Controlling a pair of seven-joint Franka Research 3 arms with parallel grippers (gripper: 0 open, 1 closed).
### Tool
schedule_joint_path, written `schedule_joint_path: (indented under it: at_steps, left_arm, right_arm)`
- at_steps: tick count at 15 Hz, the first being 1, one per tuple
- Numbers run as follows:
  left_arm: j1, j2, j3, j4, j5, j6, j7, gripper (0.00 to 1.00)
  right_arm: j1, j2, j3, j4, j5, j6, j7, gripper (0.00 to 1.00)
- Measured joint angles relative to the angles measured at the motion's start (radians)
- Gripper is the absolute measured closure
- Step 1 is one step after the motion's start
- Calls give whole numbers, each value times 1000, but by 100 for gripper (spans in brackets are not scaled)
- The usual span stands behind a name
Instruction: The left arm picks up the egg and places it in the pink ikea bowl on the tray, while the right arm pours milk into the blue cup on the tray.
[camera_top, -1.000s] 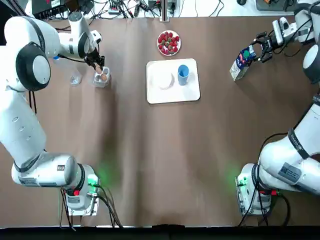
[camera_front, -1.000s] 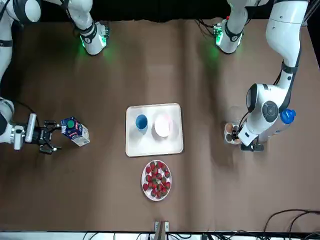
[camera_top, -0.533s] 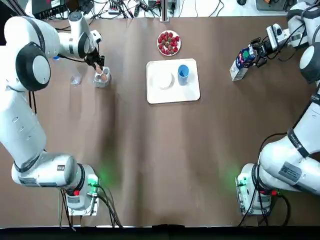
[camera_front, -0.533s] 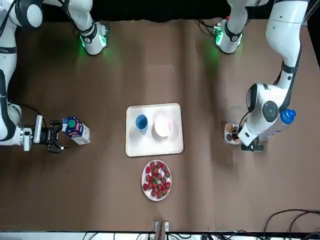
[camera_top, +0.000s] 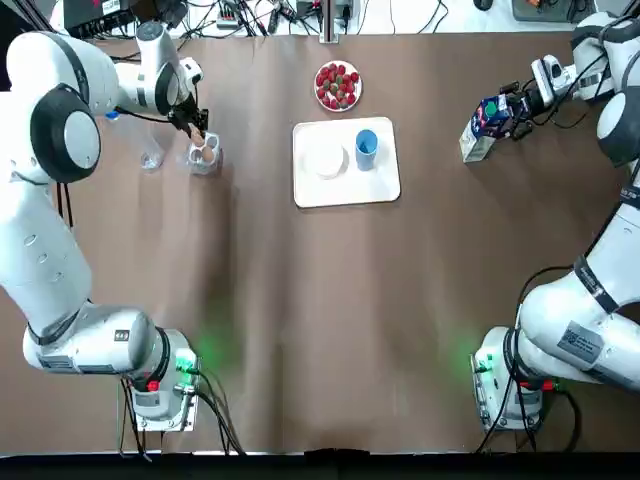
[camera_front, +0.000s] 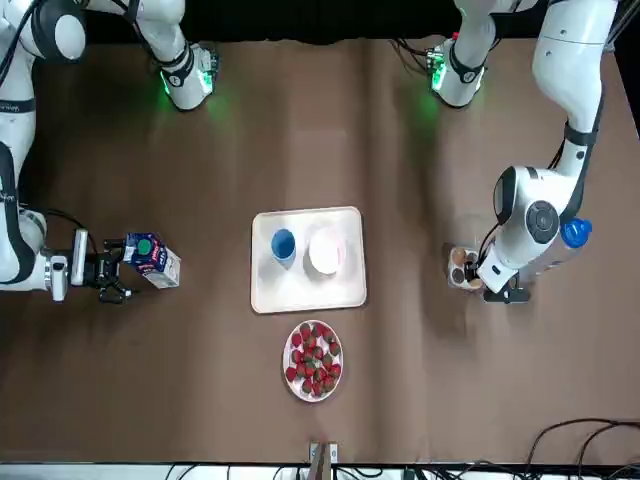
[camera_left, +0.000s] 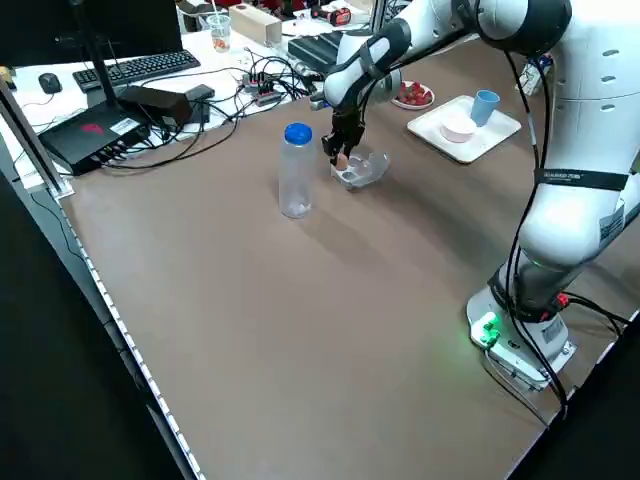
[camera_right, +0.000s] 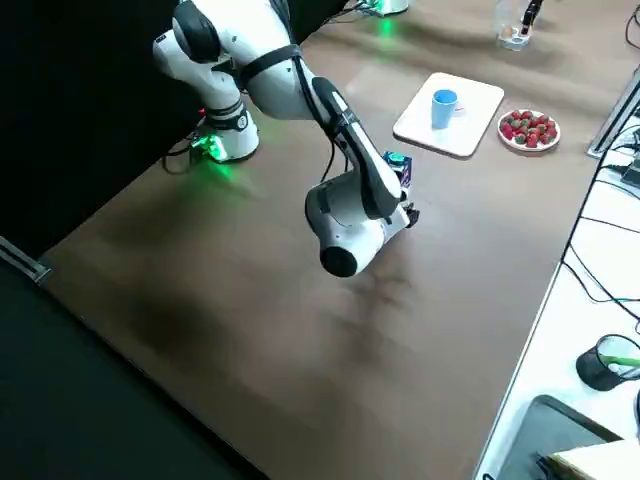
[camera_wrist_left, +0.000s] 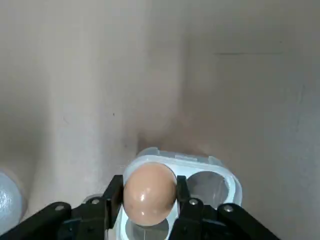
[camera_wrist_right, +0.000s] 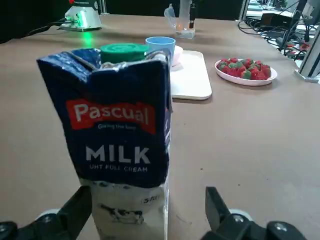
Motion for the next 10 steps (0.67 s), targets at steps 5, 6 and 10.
schedule_joint_path:
  at_steps: [5, 6, 10]
  left_arm:
    - [0, -34, 0, 3, 0, -23, -20, 52]
    - [0, -49, 0, 5, 0, -43, -20, 52]
    - [1, -152, -20, 12, -1, -146, -40, 52]
  right_arm:
    - [-26, 12, -3, 1, -1, -14, 0, 0]
    - [-30, 13, -3, 1, -1, -20, 0, 0]
    - [-31, 32, 0, 2, -1, -23, 0, 0]
